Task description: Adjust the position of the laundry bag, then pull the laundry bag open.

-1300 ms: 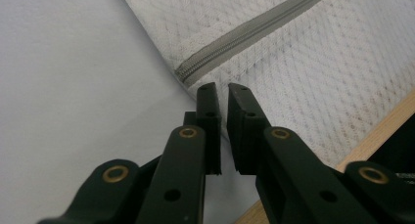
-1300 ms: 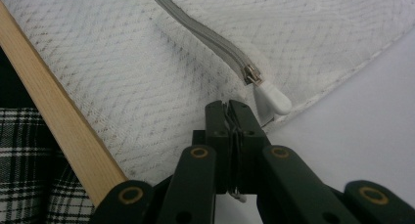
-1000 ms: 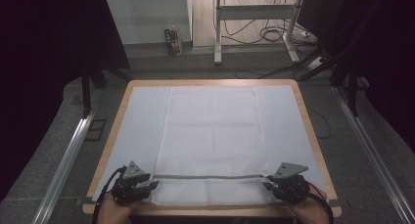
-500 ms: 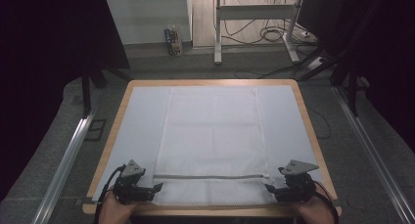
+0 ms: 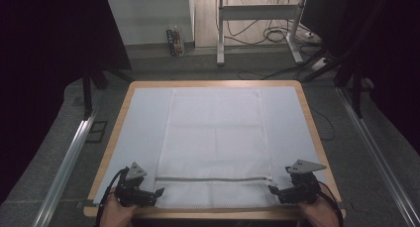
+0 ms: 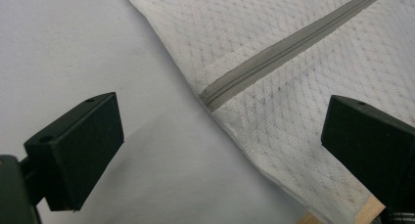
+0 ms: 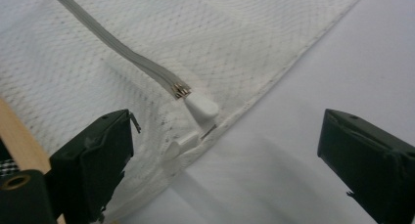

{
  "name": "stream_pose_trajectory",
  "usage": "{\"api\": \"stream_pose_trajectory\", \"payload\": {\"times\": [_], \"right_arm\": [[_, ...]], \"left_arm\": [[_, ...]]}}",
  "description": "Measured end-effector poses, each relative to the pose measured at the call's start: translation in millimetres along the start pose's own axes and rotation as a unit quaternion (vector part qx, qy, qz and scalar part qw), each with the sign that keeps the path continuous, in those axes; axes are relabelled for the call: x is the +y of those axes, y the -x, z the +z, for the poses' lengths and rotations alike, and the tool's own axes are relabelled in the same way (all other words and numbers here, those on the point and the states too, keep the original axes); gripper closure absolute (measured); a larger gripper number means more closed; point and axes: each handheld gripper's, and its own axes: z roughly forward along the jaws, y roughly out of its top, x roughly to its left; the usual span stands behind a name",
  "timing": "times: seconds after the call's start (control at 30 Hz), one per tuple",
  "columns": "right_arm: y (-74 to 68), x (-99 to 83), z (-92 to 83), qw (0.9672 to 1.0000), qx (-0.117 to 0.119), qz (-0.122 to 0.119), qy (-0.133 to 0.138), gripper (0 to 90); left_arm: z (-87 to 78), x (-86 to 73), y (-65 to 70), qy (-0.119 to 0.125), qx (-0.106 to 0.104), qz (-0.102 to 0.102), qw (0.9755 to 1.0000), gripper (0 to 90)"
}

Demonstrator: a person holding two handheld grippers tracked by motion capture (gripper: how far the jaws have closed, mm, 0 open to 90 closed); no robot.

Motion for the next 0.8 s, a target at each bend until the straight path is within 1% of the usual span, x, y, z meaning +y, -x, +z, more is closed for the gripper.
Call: {"api": "stream_pose_trajectory", "payload": {"times": [0.07, 0.23, 0.33, 0.43, 0.53, 0.7, 0.77, 0.8], "right_arm": [[-0.1, 0.1, 0.2, 1.0, 0.006, 0.003, 0.003, 5.2], [0.7, -0.3, 0.4, 0.9999, 0.01, 0.002, 0.003, 4.4], [0.8, -0.3, 0.7, 0.9999, 0.012, 0.002, 0.004, 3.7], [0.6, -0.3, 1.6, 1.0, 0.009, 0.002, 0.002, 3.6], [-0.3, -0.5, 2.6, 1.0, 0.005, -0.002, -0.004, 3.9], [-4.2, 0.7, 6.0, 0.9999, 0.002, -0.014, -0.007, 3.9], [-5.6, 1.4, 8.7, 0.9997, 0.004, -0.018, -0.013, 3.9], [-6.3, 1.4, 10.5, 0.9995, 0.006, -0.021, -0.021, 4.0]], "left_arm": [[0.4, 0.0, 0.1, -0.001, 0.001, 0.001, 1.0, 2.0], [0.5, 0.2, 0.8, -0.002, 0.002, 0.003, 1.0, 2.0], [0.6, 0.2, 0.5, -0.002, 0.002, 0.003, 1.0, 2.0], [1.2, 0.1, 0.2, -0.004, 0.001, 0.004, 1.0, 2.0], [2.0, 0.0, 1.0, -0.006, 0.002, 0.006, 1.0, 2.1], [3.1, 0.0, 1.4, -0.01, 0.002, 0.008, 0.9999, 2.2], [3.6, 0.0, 1.5, -0.012, 0.001, 0.009, 0.9999, 2.3], [4.0, 0.0, 1.7, -0.013, 0.001, 0.009, 0.9999, 2.4]]}}
